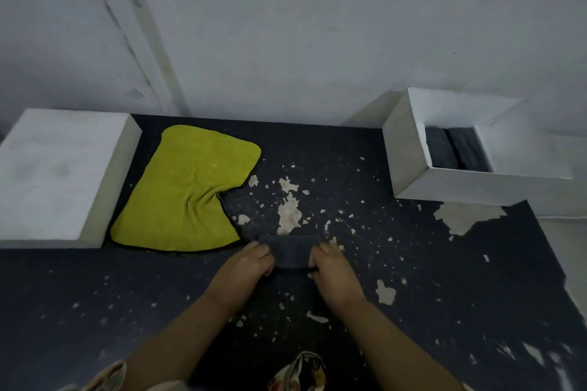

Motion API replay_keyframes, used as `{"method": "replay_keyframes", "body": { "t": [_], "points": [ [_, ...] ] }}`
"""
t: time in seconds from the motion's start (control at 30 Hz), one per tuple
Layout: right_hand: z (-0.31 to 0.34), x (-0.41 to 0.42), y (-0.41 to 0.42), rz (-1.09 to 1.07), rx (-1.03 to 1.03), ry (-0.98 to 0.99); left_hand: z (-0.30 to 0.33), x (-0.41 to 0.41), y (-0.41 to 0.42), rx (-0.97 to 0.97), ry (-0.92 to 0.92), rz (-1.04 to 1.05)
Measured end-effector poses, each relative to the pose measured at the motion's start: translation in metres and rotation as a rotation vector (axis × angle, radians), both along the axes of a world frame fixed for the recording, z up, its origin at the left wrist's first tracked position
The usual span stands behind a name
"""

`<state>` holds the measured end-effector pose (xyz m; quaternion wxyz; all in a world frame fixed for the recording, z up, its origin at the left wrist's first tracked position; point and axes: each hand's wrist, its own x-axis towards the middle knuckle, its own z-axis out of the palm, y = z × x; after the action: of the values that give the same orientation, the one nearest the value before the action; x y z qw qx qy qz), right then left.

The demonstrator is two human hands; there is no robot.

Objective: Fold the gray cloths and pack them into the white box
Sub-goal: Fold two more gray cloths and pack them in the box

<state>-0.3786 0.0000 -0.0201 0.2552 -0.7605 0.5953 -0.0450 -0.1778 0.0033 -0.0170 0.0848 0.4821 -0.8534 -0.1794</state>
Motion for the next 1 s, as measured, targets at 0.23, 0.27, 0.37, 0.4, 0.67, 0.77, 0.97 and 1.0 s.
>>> {"method": "replay_keyframes", "body": {
  "t": [0.23, 0.27, 0.37, 0.4, 0.67, 0.77, 0.97, 1.0],
  "points": [
    [-0.007, -0.005, 0.027, 0.09, -0.158, 0.099, -0.013, 0.004, 0.026, 0.005, -0.038, 0.052],
    [-0.009, -0.006, 0.035, 0.1, -0.188, 0.135, -0.015, 0.004, 0.028, -0.011, -0.019, 0.079],
    [-0.018, -0.003, 0.059, 0.057, -0.172, 0.22, -0.015, -0.003, 0.026, 0.015, -0.005, 0.174],
    [-0.018, 0.0, 0.063, 0.041, -0.16, 0.239, -0.014, -0.006, 0.022, 0.041, -0.011, 0.206],
    [-0.009, 0.012, 0.027, 0.02, -0.244, 0.135, -0.019, -0.013, 0.0, -0.014, -0.127, 0.114],
    [-0.013, 0.007, 0.012, 0.1, -0.108, 0.057, -0.029, -0.005, -0.006, 0.015, -0.147, -0.015],
    [-0.02, 0.001, 0.004, 0.124, 0.065, 0.139, -0.054, 0.001, -0.005, 0.217, -0.225, -0.016],
    [-0.021, 0.0, 0.004, 0.125, 0.079, 0.151, -0.054, 0.0, -0.006, 0.22, -0.228, -0.009]
  ]
}}
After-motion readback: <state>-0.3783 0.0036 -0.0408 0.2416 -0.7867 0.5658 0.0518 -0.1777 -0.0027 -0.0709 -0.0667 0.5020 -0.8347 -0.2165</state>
